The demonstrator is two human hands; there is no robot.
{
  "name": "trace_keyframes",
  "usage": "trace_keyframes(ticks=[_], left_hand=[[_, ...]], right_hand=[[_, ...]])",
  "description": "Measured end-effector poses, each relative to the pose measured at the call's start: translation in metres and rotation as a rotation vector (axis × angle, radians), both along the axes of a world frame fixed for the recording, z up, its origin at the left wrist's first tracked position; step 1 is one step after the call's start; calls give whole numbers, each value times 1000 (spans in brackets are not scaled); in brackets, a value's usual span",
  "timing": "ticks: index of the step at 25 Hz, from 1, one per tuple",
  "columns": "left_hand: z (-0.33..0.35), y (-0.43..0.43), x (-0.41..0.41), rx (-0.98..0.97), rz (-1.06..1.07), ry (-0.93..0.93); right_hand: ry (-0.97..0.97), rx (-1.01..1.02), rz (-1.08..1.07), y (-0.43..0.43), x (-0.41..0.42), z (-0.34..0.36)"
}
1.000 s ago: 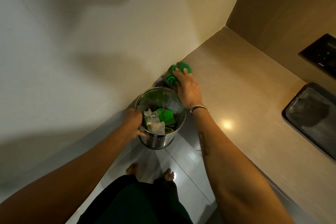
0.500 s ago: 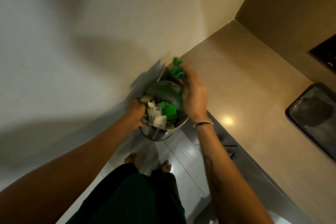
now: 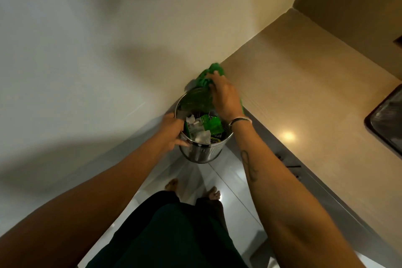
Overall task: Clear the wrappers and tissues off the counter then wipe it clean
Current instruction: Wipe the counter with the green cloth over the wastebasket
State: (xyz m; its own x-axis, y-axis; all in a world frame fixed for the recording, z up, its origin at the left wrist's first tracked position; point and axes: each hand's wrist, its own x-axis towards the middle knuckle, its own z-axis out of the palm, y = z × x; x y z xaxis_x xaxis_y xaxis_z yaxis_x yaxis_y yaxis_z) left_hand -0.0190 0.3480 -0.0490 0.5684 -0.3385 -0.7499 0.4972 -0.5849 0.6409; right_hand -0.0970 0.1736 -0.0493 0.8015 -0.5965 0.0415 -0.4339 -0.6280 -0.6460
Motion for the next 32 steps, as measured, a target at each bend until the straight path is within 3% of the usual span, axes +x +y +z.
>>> trace_keyframes(ticks=[3, 6, 10, 15, 19, 26, 32], left_hand=[[-14, 12, -3, 12, -49, 14], [-40, 34, -18, 83, -150, -19], [-92, 68, -26, 165, -107, 55], [-198, 97, -19, 177, 41, 153], [-322, 106, -13, 173, 17, 192], [-510, 65, 7, 86, -119, 183], [-586, 21, 11, -11, -142, 154]], right_hand=[[46, 100, 156, 52, -35, -25], [59, 220, 34, 86, -61, -49], [12, 307, -104, 122, -79, -90], [40, 431, -272, 160, -99, -197], [70, 520, -376, 176, -94, -319], [102, 381, -464, 140, -98, -492], [113, 288, -395, 96, -96, -560]])
